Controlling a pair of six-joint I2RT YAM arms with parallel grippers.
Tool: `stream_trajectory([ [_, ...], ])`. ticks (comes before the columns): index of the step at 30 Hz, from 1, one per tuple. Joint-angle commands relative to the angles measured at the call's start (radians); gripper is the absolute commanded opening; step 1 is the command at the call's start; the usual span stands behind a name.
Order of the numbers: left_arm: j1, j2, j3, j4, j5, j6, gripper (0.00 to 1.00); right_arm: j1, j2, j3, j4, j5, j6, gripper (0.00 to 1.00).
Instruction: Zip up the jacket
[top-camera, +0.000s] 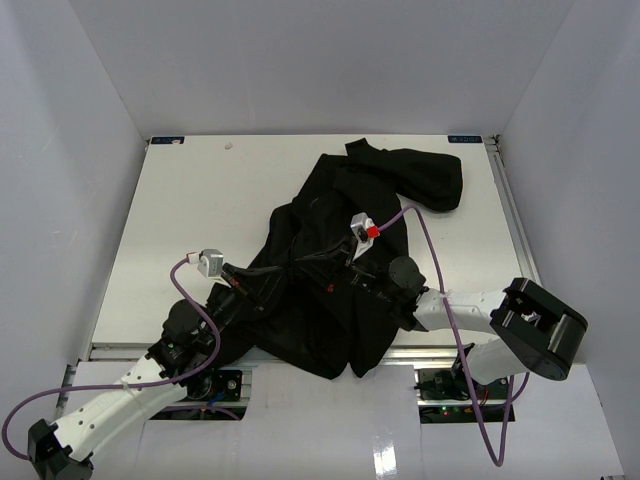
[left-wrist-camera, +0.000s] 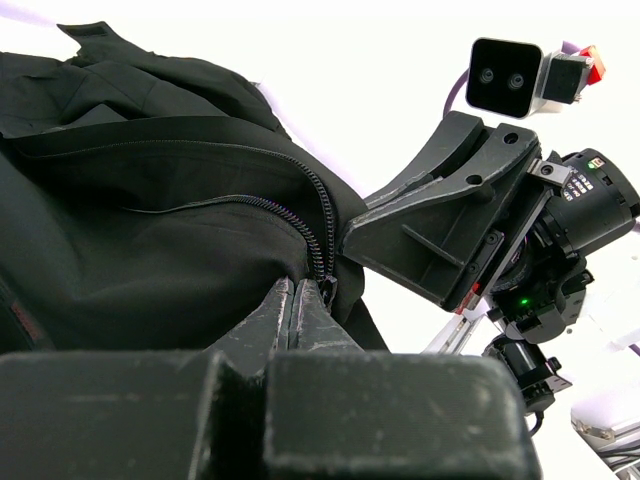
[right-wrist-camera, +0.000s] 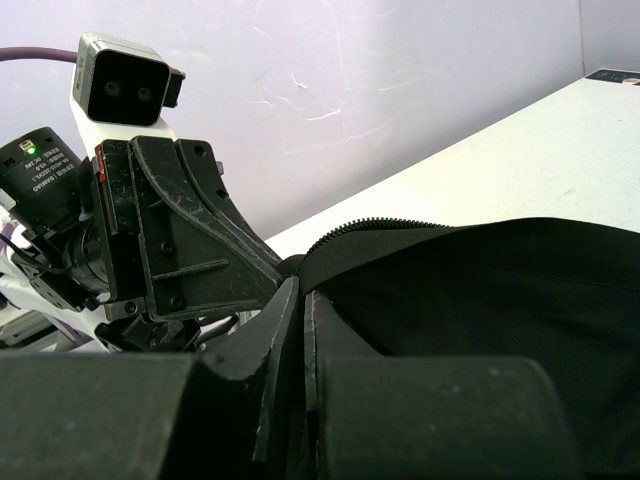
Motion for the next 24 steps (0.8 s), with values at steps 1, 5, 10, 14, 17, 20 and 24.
stream_trajectory([
  [1,-0.004,0.006,0.024,0.003,0.003,0.015,0.0,0.007,-0.028,0.024,0.245,0.036,-0.031,0.08],
  [5,-0.003,0.003,0.022,0.002,0.011,0.02,0.0,0.007,-0.045,0.021,0.227,0.054,-0.046,0.08],
  [10,-0.004,0.002,0.02,0.0,0.012,0.023,0.0,0.007,-0.066,0.028,0.195,0.069,-0.055,0.08],
  [14,-0.004,0.001,0.019,-0.002,0.016,0.025,0.0,0.007,-0.076,0.034,0.177,0.072,-0.058,0.08],
  [17,-0.004,0.006,0.019,0.0,0.021,0.026,0.0,0.007,-0.073,0.043,0.168,0.064,-0.058,0.08],
  [20,-0.003,0.01,0.021,0.0,0.03,0.029,0.0,0.008,-0.067,0.052,0.154,0.056,-0.057,0.08],
  [24,-0.004,0.009,0.017,0.001,0.044,0.032,0.0,0.002,-0.06,0.07,0.129,0.028,-0.054,0.08],
])
